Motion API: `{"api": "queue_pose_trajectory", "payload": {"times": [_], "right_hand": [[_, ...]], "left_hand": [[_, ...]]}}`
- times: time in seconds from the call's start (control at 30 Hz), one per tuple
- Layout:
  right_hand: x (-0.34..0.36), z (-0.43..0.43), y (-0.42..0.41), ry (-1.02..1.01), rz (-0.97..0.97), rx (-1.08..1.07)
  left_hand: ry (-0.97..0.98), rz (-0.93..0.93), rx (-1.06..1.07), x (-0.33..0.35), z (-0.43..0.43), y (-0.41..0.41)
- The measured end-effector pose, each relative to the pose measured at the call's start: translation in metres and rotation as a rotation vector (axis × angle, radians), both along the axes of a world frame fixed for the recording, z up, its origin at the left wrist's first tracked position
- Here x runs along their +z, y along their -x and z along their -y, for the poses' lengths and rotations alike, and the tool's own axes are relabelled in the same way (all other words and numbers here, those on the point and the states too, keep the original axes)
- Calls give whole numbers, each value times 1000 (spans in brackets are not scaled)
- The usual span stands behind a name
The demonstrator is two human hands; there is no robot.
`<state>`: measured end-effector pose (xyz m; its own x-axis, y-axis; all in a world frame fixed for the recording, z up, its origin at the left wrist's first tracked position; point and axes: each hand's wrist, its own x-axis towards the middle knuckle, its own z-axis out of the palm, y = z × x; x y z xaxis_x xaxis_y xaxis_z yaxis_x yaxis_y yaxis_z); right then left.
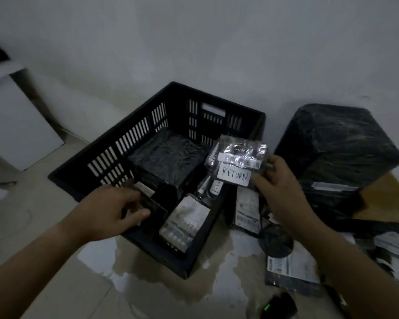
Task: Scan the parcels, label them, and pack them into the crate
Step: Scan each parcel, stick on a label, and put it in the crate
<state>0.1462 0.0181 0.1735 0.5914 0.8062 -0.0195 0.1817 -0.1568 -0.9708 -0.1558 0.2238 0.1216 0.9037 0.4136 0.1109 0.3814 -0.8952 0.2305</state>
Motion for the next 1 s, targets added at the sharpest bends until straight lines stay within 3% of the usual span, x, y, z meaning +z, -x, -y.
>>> {"api": "queue_pose_trajectory", "payload": {"times": [0.2,0.37,0.63,1.0], "right_hand": [[0,-82,-12,309,637,381],[-31,-146,-3,611,972,728],[-80,-187,22,866,812,989],[-97,-191,32,845,778,960]], "left_hand": [[-43,-109,-49,-6,-7,2],[-55,-120,-67,-7,-9,3],[-56,-111,-41,-11,-10,2],[-56,-57,-43,-13,-14,4]]}}
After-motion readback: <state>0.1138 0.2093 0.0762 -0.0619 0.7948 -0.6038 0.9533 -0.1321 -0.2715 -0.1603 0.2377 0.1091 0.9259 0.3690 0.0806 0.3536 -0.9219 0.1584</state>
